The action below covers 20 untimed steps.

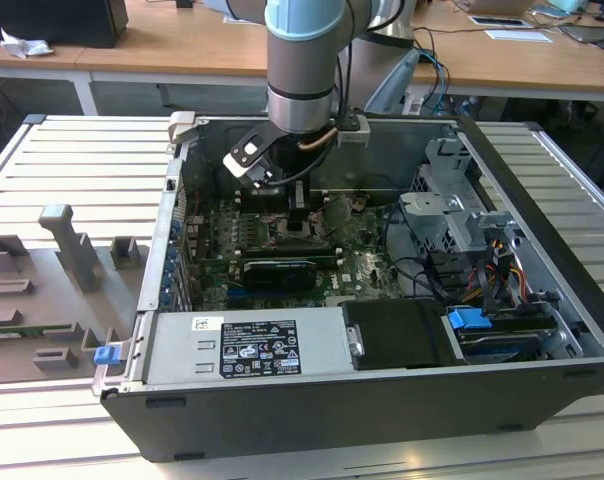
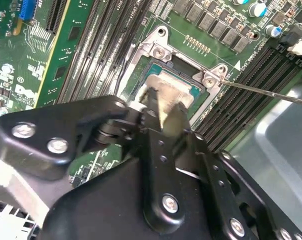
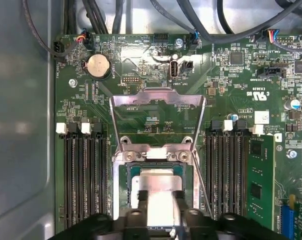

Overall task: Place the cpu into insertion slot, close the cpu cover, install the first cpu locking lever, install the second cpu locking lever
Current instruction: 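Place the cpu into insertion slot, then close the cpu cover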

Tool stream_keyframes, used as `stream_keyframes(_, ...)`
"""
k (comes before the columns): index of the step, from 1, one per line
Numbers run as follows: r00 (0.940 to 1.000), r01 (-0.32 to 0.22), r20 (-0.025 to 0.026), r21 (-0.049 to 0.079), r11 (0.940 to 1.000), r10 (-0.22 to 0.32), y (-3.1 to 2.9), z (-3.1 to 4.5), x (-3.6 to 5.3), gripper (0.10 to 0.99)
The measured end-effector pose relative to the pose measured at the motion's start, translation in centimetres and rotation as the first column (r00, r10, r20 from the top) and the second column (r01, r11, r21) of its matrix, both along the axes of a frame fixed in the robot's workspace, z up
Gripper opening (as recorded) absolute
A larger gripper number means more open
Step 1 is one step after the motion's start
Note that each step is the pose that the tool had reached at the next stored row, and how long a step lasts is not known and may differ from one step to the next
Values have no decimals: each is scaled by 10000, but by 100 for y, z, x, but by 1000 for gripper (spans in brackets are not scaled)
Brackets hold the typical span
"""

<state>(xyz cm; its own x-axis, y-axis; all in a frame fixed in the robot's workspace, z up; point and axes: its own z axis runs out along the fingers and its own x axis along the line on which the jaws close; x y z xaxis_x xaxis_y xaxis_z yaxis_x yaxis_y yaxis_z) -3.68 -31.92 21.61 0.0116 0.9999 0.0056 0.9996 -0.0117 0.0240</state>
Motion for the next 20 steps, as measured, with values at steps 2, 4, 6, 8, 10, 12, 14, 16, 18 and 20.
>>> stream_keyframes(2,10000,0,0,1,10000,0,0,19,0,165)
stream_keyframes(4,10000,0,1,1,10000,0,0,26,0,106)
stream_keyframes(6,10000,0,0,1,10000,0,0,45,0,106)
stream_keyframes(8,10000,0,1,2,10000,0,0,57,0,106)
stream_keyframes(10,10000,0,-1,0,10000,0,0,82,0,106)
stream_keyframes(12,10000,0,0,1,10000,0,0,116,0,106)
stream_keyframes(14,10000,0,0,0,10000,0,0,139,0,106)
stream_keyframes(16,10000,0,1,2,10000,0,0,150,0,106)
stream_keyframes(18,10000,-2,-7,1,10000,2,0,152,4,106)
stream_keyframes(20,10000,0,-76,-45,10000,0,0,153,55,106)
